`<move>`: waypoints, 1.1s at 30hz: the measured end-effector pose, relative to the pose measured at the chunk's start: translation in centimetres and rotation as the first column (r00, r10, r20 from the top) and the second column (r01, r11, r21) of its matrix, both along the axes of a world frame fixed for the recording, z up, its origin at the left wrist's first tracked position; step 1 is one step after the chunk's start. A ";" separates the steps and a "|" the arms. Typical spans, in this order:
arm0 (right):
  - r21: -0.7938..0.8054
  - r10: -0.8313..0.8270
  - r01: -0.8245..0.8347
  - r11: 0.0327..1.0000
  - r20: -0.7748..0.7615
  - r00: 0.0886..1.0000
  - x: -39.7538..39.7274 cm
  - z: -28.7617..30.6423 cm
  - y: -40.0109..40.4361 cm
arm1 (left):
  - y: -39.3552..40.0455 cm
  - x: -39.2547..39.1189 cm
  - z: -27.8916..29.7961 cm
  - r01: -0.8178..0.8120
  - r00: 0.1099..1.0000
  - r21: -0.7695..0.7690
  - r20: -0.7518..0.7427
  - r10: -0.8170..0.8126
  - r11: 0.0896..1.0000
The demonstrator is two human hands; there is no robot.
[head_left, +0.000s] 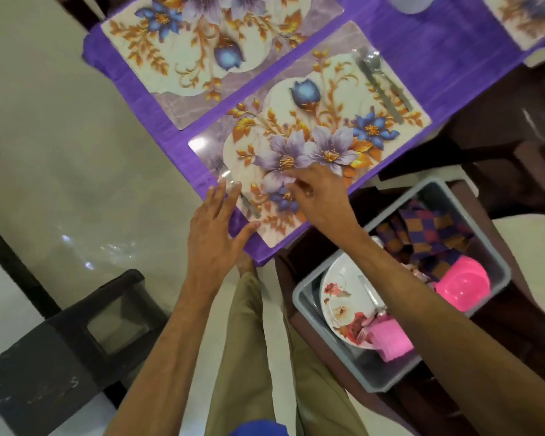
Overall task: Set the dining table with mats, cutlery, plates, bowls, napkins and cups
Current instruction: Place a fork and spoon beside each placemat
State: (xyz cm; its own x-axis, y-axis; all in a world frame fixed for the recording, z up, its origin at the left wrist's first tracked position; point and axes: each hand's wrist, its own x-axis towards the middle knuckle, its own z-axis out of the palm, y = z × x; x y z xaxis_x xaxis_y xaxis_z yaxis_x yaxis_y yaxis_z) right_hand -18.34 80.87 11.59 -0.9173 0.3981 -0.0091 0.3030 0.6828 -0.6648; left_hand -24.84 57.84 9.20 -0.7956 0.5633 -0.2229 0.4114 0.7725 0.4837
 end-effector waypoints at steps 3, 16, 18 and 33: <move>-0.065 -0.200 0.199 0.978 -0.009 0.980 4.0 2.7 4.3 | 2.2 2.3 1.8 0.080 0.997 0.099 -0.017 -0.079 0.992; 0.012 -0.388 0.480 0.877 0.608 0.693 31.4 -4.3 9.0 | 11.7 15.2 -0.4 0.396 0.794 0.167 0.433 -0.428 0.903; 0.053 -0.392 0.456 0.888 0.605 0.693 32.5 -6.6 8.5 | 12.4 15.6 -2.1 0.407 0.761 0.136 0.497 -0.418 0.903; 0.158 -0.198 0.134 0.978 0.523 0.829 31.3 -13.5 -0.6 | 14.7 17.0 -6.3 0.284 0.783 -0.030 0.585 -0.213 0.958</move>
State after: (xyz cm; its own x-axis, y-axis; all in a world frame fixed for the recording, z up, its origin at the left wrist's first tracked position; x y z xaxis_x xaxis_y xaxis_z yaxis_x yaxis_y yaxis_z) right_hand 12.94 80.29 -1.95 -0.7021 0.5716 -0.4246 0.7036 0.6484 -0.2908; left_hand -7.85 72.55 2.91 -0.3392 0.6674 -0.6630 0.2733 0.7443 0.6094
